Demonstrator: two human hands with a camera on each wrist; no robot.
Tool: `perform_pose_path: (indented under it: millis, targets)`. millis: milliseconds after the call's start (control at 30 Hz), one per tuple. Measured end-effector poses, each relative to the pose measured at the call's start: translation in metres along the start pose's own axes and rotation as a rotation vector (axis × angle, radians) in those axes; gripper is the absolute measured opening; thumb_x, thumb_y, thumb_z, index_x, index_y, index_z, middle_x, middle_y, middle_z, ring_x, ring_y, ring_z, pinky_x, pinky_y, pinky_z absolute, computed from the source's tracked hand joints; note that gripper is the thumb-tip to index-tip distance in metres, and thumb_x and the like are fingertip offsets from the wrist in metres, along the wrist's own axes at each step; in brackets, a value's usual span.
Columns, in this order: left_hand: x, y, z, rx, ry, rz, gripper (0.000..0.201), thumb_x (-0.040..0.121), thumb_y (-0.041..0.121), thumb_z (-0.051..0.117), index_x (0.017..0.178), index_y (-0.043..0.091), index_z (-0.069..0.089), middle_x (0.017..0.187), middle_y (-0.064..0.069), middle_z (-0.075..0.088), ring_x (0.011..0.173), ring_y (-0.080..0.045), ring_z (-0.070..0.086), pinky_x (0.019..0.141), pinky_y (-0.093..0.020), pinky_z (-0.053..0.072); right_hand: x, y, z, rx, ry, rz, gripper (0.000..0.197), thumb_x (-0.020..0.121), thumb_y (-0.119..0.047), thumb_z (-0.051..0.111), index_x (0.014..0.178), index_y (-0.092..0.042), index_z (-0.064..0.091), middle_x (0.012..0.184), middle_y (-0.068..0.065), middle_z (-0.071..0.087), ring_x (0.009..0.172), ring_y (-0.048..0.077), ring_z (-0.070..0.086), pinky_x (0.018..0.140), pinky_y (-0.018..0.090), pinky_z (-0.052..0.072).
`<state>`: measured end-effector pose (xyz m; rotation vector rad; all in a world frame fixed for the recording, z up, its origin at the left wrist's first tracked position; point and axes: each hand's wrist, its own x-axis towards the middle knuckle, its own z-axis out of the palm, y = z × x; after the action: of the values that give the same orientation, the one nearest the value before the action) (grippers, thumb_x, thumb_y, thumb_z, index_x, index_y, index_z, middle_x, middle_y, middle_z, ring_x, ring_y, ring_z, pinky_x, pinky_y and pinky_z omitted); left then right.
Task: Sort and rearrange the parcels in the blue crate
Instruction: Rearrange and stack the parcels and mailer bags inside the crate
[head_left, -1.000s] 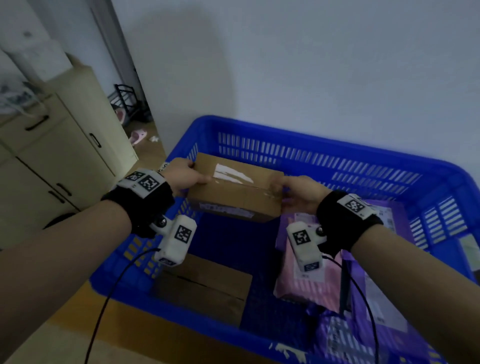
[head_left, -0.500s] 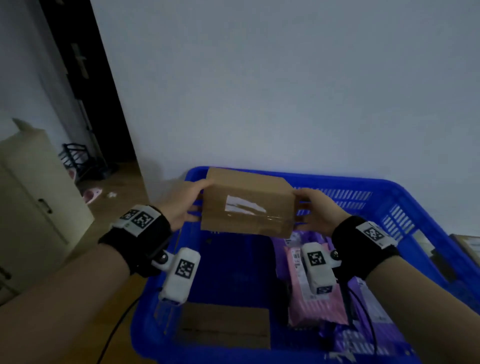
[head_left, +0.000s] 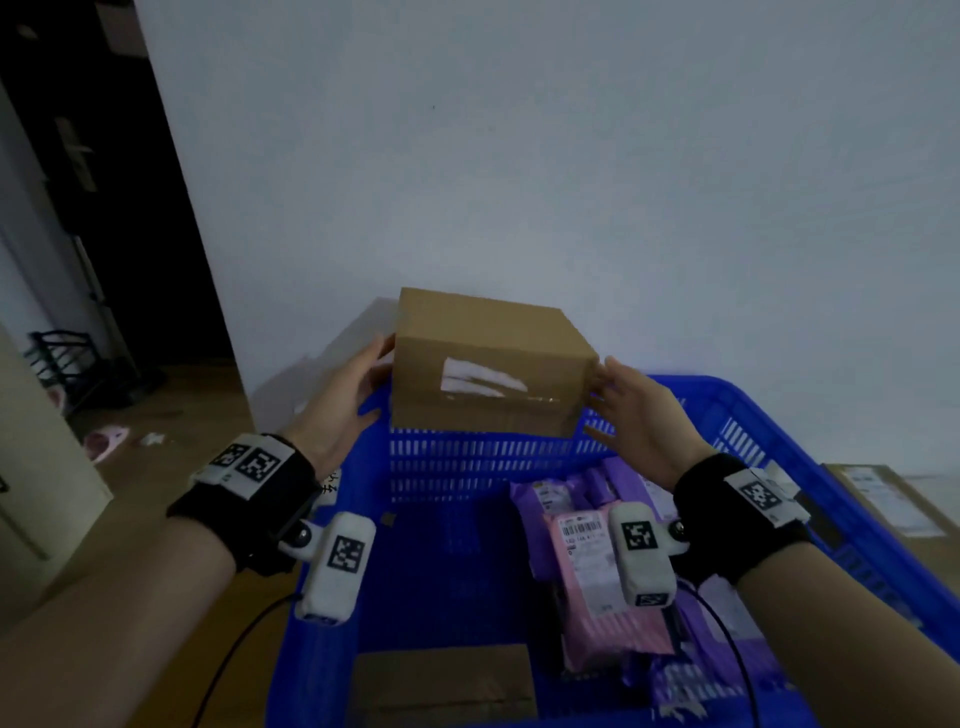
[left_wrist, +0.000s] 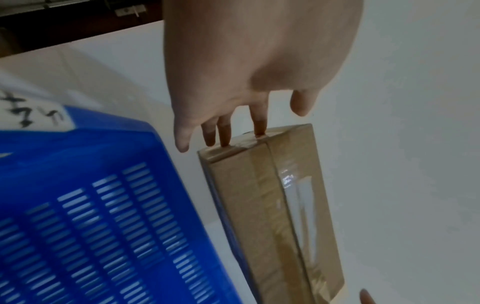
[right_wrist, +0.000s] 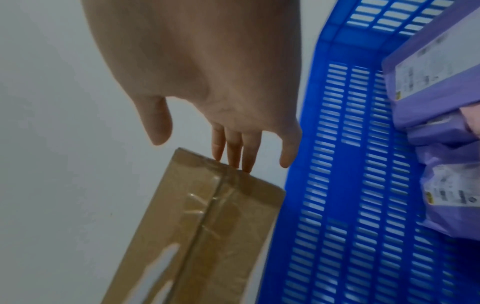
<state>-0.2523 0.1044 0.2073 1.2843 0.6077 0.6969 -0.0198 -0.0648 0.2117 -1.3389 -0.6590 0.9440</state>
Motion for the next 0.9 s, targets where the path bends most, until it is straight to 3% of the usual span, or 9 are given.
perform_pose_path:
  millis: [133, 233, 300, 400, 533, 600, 667, 800, 900]
  targets:
    - [0.007, 0.009, -0.005, -0.001, -0.018, -0.017, 0.054, 0.093, 0.057, 0.034, 0.131, 0.025, 0.055, 0.118, -0.008, 0.059, 0.102, -0.017, 0.06, 0.086, -0.035, 0.05, 0.005, -0.01, 0.0, -0.148, -0.154, -0.17, 0.045, 0.09, -0.017, 0.056, 0.134, -0.023, 0.05, 0.133, -0.003, 0.059, 0.121, 0.013, 0.054, 0.105, 0.034, 0.033]
    - [0.013, 0.015, -0.006, 0.035, 0.119, 0.016, 0.049, 0.091, 0.061, 0.034, 0.114, 0.027, 0.061, 0.149, -0.003, 0.035, 0.135, -0.015, 0.033, 0.106, -0.039, 0.036, 0.012, -0.011, -0.003, -0.294, -0.143, -0.29, 0.077, 0.074, 0.002, 0.071, 0.141, -0.022, 0.041, 0.134, 0.002, 0.057, 0.122, 0.015, 0.055, 0.099, 0.033, 0.047]
    - [0.014, 0.02, -0.005, 0.049, 0.124, 0.059, 0.052, 0.091, 0.063, 0.033, 0.114, 0.027, 0.062, 0.156, 0.001, 0.023, 0.146, -0.014, 0.014, 0.111, -0.039, 0.019, 0.02, -0.01, -0.003, -0.303, -0.03, -0.333, 0.071, 0.071, -0.001, 0.076, 0.133, -0.022, 0.049, 0.124, 0.002, 0.064, 0.113, 0.016, 0.061, 0.092, 0.032, 0.051]
    - [0.013, 0.027, -0.004, 0.105, 0.117, 0.095, 0.055, 0.091, 0.063, 0.03, 0.119, 0.028, 0.062, 0.158, 0.007, 0.018, 0.147, -0.013, 0.008, 0.108, -0.039, 0.016, 0.026, -0.01, 0.001, -0.149, 0.081, -0.279, 0.049, 0.073, -0.022, 0.075, 0.12, -0.019, 0.059, 0.101, -0.003, 0.072, 0.093, 0.011, 0.068, 0.078, 0.03, 0.052]
    - [0.012, 0.035, -0.005, 0.149, 0.035, 0.071, 0.044, 0.083, 0.064, 0.043, 0.116, 0.039, 0.058, 0.146, 0.006, 0.04, 0.135, -0.019, 0.033, 0.108, -0.054, 0.033, 0.03, -0.006, 0.005, -0.136, 0.086, -0.195, 0.031, 0.09, -0.022, 0.061, 0.119, -0.012, 0.06, 0.096, 0.0, 0.071, 0.089, 0.018, 0.064, 0.077, 0.03, 0.052]
    - [0.012, 0.034, -0.003, 0.205, 0.0, 0.093, 0.04, 0.078, 0.053, 0.059, 0.114, 0.039, 0.051, 0.126, 0.006, 0.054, 0.118, -0.019, 0.051, 0.091, -0.047, 0.051, 0.032, -0.004, 0.008, -0.126, 0.079, -0.181, 0.03, 0.091, -0.022, 0.06, 0.119, -0.012, 0.06, 0.096, 0.001, 0.07, 0.087, 0.018, 0.064, 0.078, 0.031, 0.052]
    - [0.015, 0.033, -0.003, 0.265, 0.008, 0.113, 0.062, 0.067, 0.039, 0.079, 0.119, 0.039, 0.045, 0.126, 0.005, 0.054, 0.112, -0.017, 0.057, 0.08, -0.04, 0.056, 0.033, -0.003, 0.011, -0.14, 0.067, -0.156, 0.032, 0.091, -0.022, 0.061, 0.12, -0.01, 0.059, 0.098, 0.003, 0.069, 0.088, 0.019, 0.065, 0.08, 0.033, 0.052]
    - [0.025, 0.046, -0.014, 0.347, -0.072, 0.095, 0.089, 0.03, 0.04, 0.094, 0.11, 0.042, 0.056, 0.125, 0.0, 0.056, 0.107, -0.016, 0.059, 0.067, -0.023, 0.057, 0.039, -0.007, 0.008, -0.359, 0.051, -0.145, 0.07, 0.078, -0.03, 0.074, 0.139, -0.019, 0.041, 0.141, 0.001, 0.045, 0.129, 0.022, 0.045, 0.101, 0.04, 0.042]
    - [0.024, 0.06, -0.009, 0.679, -0.221, 0.094, 0.074, 0.052, 0.024, 0.09, 0.115, 0.042, 0.055, 0.12, 0.011, 0.055, 0.108, -0.008, 0.055, 0.068, -0.008, 0.052, 0.041, -0.013, 0.009, -0.578, -0.2, -0.115, 0.089, 0.073, -0.021, 0.08, 0.145, -0.031, 0.029, 0.153, -0.004, 0.03, 0.14, 0.012, 0.028, 0.112, 0.038, 0.032]
